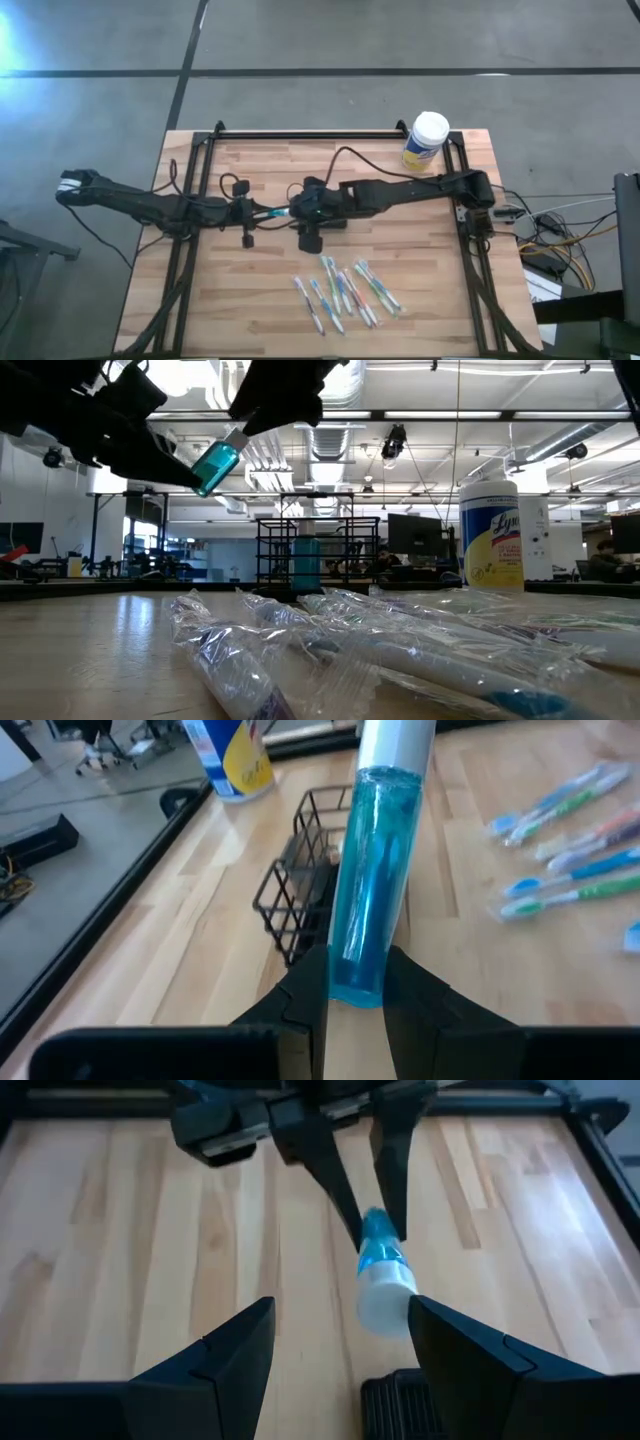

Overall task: Pick & Place toothbrushing station
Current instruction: Put the blue mouthwash bottle into the black wire organizer

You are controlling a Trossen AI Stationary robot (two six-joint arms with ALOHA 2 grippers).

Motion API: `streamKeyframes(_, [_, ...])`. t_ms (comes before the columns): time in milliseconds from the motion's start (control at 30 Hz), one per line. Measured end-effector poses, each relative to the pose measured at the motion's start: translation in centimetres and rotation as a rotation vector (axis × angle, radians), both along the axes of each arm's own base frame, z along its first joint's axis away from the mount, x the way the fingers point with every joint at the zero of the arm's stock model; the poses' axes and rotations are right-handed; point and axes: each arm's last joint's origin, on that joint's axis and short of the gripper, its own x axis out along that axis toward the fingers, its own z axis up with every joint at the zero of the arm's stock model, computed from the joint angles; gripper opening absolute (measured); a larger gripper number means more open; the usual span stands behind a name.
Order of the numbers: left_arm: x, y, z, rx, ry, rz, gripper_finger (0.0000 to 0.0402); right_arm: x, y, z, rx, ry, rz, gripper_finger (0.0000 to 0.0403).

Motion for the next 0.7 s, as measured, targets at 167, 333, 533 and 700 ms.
streamKeyframes(167, [-0.2,0.1,-0.4,0.009,0.039,0.014,0.0071,1.5,0.0,-0.5,-0.03,0.087,-0.022,0.0226])
streamKeyframes(333, [-0.2,0.2,-0.5,0.012,0.048,0.047,0.007,2.5,-0.1,0.0,-0.058,0.091,-0.036,0.0226])
streamKeyframes(533, [-0.2,0.2,-0.4,0.004,0.034,0.055,0.0058,2.5,-0.1,0.5,-0.144,0.089,-0.071,0.0226])
streamKeyframes(700, [-0.2,0.1,-0.1,-0.001,0.019,0.046,0.0058,2.4,0.4,1.0,-0.17,0.08,-0.048,0.0226])
